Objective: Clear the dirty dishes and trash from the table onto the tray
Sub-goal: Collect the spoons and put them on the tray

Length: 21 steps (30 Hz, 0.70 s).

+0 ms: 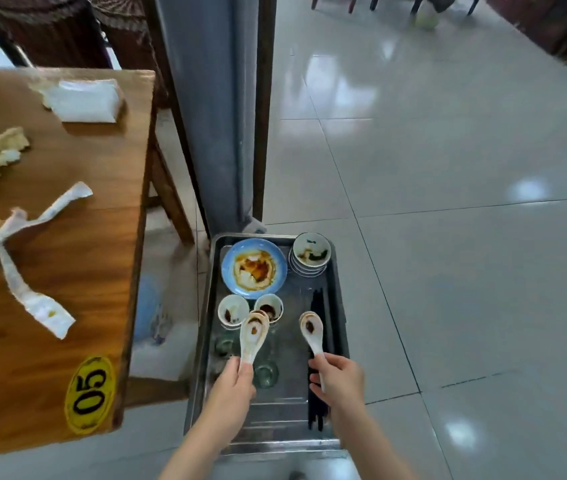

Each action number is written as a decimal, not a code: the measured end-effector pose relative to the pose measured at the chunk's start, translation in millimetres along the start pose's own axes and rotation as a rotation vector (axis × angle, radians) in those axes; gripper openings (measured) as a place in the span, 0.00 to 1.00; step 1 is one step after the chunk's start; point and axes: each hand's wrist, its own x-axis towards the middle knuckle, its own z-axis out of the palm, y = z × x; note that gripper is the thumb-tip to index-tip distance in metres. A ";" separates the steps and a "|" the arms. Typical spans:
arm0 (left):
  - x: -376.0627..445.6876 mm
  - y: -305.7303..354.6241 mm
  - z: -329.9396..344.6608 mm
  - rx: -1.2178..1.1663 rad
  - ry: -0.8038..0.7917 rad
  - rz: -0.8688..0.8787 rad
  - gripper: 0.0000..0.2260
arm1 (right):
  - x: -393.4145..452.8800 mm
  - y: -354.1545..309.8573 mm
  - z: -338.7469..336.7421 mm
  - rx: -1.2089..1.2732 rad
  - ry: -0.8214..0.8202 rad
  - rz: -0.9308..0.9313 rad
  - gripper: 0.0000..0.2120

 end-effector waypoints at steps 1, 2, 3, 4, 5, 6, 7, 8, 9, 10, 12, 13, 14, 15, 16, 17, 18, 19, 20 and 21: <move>10.1 -1.1 5.7 -0.009 0.025 -0.017 0.11 | 14.4 0.6 1.0 -0.010 -0.011 0.006 0.04; 21.6 -2.6 12.1 -0.034 0.046 -0.034 0.10 | 30.3 1.5 2.8 -0.019 -0.016 0.010 0.05; 29.9 -3.2 17.7 -0.074 0.058 -0.053 0.10 | 42.4 2.3 4.6 -0.024 -0.016 0.023 0.05; 41.3 -4.5 25.0 -0.117 0.069 -0.075 0.09 | 58.5 4.5 6.5 -0.023 -0.018 0.044 0.05; 50.7 -5.1 31.2 -0.153 0.079 -0.099 0.09 | 72.3 5.7 8.8 -0.026 -0.015 0.062 0.04; 59.0 -4.8 36.0 -0.185 0.090 -0.121 0.09 | 84.9 5.7 11.6 -0.026 -0.009 0.075 0.05; 69.0 -6.2 41.4 -0.204 0.103 -0.133 0.09 | 98.8 6.6 14.9 -0.014 -0.009 0.090 0.05; 80.9 -8.5 46.5 -0.211 0.114 -0.137 0.09 | 114.5 7.7 19.0 0.007 -0.014 0.109 0.05; 90.4 -9.8 49.8 -0.213 0.127 -0.137 0.09 | 127.3 7.2 23.3 0.029 -0.014 0.128 0.05; 98.4 -10.1 52.1 -0.219 0.139 -0.140 0.08 | 138.5 6.1 27.6 0.049 -0.012 0.144 0.05; 113.2 -12.2 56.5 -0.232 0.149 -0.147 0.08 | 160.4 5.8 35.5 0.079 -0.013 0.173 0.06; 118.9 -13.0 58.0 -0.232 0.153 -0.154 0.08 | 169.5 5.5 38.8 0.089 -0.011 0.181 0.07; 123.9 -13.2 59.1 -0.230 0.155 -0.158 0.07 | 177.5 5.0 41.3 0.095 -0.009 0.186 0.08; 129.1 -14.2 59.7 -0.229 0.155 -0.159 0.07 | 185.7 4.5 44.9 0.097 -0.007 0.193 0.09; 133.7 -15.1 59.7 -0.227 0.154 -0.157 0.07 | 192.6 3.6 48.2 0.094 -0.007 0.200 0.10; 137.3 -16.0 59.5 -0.224 0.154 -0.154 0.07 | 198.5 2.6 51.1 0.093 -0.008 0.208 0.10; 140.3 -16.8 58.6 -0.219 0.158 -0.151 0.08 | 203.6 1.8 54.3 0.096 -0.013 0.217 0.11; 143.0 -17.8 57.4 -0.211 0.164 -0.150 0.08 | 208.2 1.3 57.9 0.101 -0.017 0.224 0.11; 145.4 -19.3 55.9 -0.204 0.170 -0.151 0.08 | 212.4 0.9 61.3 0.099 -0.016 0.229 0.11; 147.6 -20.5 54.3 -0.201 0.174 -0.153 0.08 | 216.1 1.1 64.5 0.090 -0.009 0.228 0.11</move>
